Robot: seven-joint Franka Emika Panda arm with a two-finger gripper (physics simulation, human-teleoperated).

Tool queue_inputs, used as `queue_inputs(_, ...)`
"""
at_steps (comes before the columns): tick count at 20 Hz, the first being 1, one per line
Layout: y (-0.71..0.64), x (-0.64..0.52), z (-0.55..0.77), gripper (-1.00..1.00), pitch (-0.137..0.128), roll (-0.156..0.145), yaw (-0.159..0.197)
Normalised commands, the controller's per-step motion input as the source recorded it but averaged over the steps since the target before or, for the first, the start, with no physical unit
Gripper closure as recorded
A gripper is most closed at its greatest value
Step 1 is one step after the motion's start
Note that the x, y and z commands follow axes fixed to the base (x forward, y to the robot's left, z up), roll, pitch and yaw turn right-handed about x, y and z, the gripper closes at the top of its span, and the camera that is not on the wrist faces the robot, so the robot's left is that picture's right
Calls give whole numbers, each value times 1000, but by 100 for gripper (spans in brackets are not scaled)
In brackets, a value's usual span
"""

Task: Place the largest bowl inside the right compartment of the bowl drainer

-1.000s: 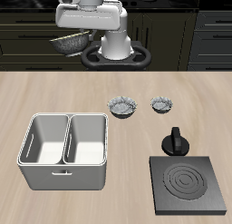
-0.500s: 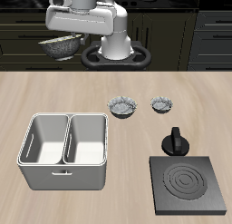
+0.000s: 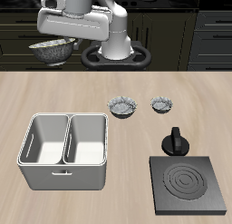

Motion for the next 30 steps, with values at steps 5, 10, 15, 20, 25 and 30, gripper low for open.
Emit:
queue_inputs(5,-45,317,102,100,-11,-23,1)
queue_inputs(10,-88,359,22,100,34,-19,-4)
queue_inputs(15,-68,343,-14,100,14,-22,14)
queue_inputs(20,-44,329,75,100,-9,-27,9)
queue_inputs(25,56,351,1,100,3,-17,9)
queue_inputs(30,32,183,-29,100,3,-9,7)
